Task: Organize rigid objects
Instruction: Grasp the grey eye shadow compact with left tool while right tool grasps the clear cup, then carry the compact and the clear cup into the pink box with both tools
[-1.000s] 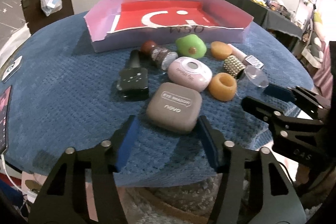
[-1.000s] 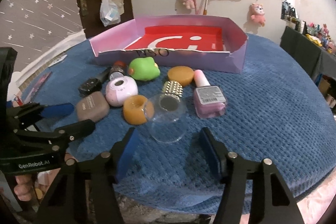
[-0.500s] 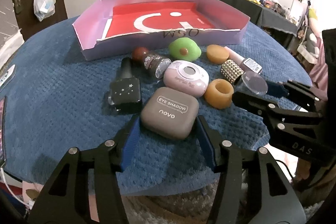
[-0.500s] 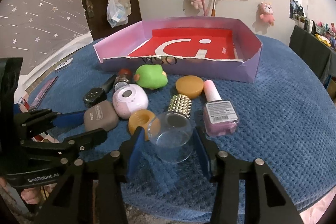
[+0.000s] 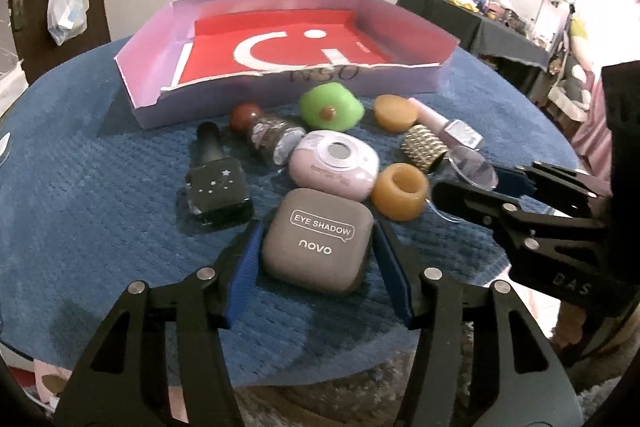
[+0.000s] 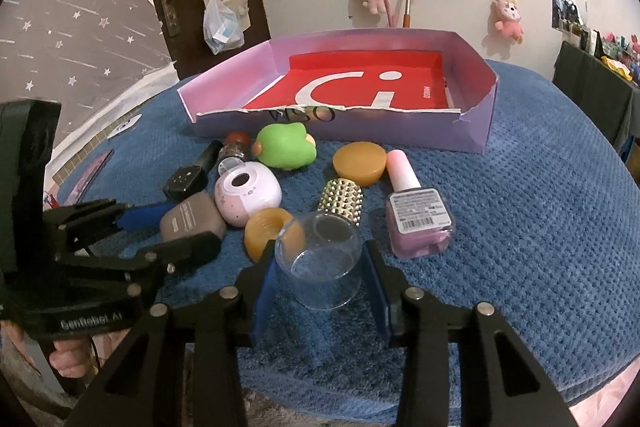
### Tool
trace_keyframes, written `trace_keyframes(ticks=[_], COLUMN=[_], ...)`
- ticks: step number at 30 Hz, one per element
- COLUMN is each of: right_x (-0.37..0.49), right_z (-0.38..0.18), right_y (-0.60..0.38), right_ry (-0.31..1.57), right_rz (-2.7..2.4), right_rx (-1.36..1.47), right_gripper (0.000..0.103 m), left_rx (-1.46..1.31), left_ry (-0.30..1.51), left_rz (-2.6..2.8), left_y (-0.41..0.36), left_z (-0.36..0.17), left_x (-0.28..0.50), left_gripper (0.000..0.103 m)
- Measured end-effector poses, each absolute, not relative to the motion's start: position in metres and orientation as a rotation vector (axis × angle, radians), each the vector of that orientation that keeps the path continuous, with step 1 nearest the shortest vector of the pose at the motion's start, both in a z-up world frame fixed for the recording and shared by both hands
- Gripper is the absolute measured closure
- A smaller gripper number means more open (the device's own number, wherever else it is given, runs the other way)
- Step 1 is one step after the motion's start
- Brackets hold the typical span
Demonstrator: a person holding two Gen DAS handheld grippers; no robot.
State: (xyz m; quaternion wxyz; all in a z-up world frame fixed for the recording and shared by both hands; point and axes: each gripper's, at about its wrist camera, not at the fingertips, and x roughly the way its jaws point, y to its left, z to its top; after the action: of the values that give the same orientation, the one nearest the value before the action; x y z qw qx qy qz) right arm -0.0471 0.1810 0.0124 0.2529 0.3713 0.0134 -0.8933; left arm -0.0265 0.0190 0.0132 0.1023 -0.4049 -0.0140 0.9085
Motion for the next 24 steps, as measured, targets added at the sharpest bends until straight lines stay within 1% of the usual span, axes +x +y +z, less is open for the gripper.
trace_keyframes(ticks=[3,8,15,24], right_x=[-0.046,-0.042,-0.051,-0.074], right_z=[0.017,0.031,0.045,0.064], right_y=[0.182,0.181,0.179,0.178], right_ry=[0.022,0.026,0.002,-0.016], right_rz=[-2.421,-2.414,-2.389,-2.388], right_rx=[0.995,0.948,0.916,0.901], right_gripper=[0.06,0.061,0.061,0.061], left_rx=[-1.162,-1.12,-1.097,-1.025], left_ry=[0.001,0.019,0.008,0.05], left_rz=[2.717,2.746,2.758,2.765], left_y=[0.021,0.019,0.012,0.012], left_z=[0.022,0.036,0.048,0.072], left_x=[-0.022,-0.025,-0.042,-0.071], left_gripper=[0.05,0.05,0.05,0.05])
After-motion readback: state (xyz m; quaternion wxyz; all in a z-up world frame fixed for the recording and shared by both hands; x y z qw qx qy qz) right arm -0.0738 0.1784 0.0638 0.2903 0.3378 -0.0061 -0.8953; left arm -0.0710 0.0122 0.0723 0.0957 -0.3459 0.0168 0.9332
